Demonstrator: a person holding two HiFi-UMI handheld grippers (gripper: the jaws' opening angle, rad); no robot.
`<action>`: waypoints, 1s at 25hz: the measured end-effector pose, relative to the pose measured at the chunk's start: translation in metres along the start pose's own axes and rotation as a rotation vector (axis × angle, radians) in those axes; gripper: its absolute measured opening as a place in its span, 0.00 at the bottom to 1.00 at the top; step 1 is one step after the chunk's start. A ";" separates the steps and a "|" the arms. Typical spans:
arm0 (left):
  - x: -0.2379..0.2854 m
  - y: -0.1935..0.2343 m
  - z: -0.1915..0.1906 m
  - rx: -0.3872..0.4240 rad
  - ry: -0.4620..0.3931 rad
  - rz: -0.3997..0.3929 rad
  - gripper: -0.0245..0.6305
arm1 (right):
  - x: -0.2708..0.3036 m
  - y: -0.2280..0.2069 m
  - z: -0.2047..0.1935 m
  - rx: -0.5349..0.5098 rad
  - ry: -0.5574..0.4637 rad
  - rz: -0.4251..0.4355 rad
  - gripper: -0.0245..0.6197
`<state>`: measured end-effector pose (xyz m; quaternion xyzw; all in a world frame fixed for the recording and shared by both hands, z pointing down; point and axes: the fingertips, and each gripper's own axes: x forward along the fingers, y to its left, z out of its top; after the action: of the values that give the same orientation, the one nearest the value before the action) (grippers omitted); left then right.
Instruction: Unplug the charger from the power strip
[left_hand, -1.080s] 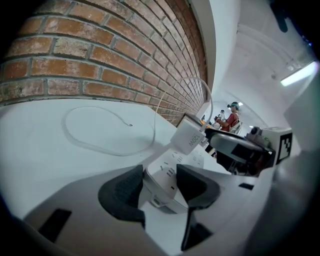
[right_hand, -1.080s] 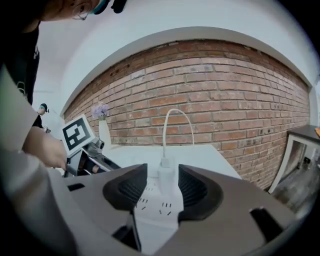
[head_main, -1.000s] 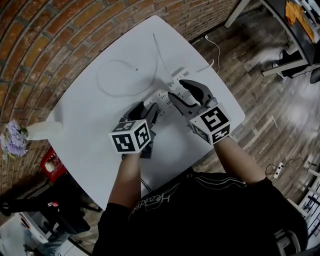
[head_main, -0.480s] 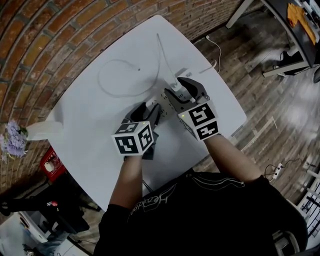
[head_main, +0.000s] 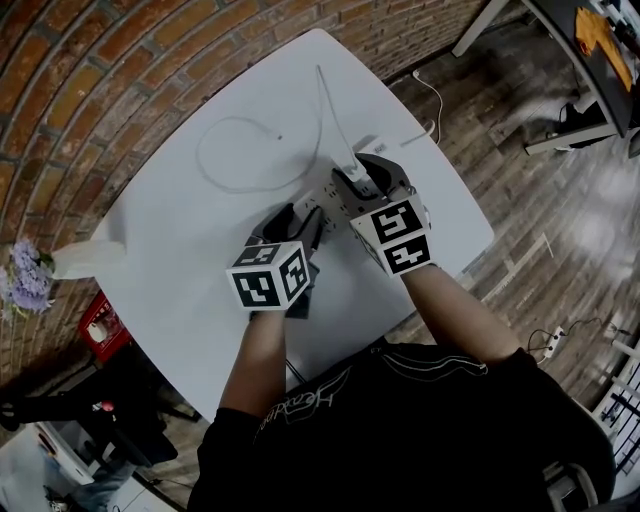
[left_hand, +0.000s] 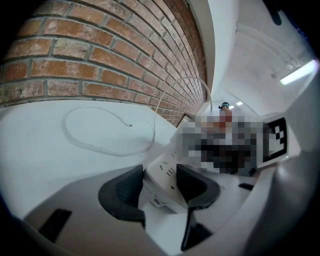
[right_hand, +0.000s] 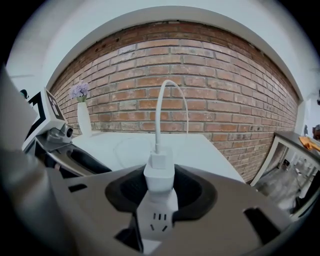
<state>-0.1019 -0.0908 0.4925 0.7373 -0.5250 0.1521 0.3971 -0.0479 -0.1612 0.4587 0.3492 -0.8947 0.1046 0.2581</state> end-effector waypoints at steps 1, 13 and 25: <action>0.000 0.000 0.000 0.000 0.000 0.000 0.36 | 0.000 0.000 0.000 0.003 0.000 0.002 0.22; 0.000 0.002 0.000 -0.003 0.001 0.001 0.35 | 0.000 -0.003 0.000 0.065 -0.022 0.031 0.22; 0.001 0.000 -0.001 -0.001 0.002 0.001 0.35 | -0.001 -0.004 -0.001 0.092 -0.017 0.062 0.22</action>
<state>-0.1016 -0.0914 0.4940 0.7368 -0.5248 0.1527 0.3980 -0.0442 -0.1631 0.4590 0.3336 -0.9016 0.1506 0.2306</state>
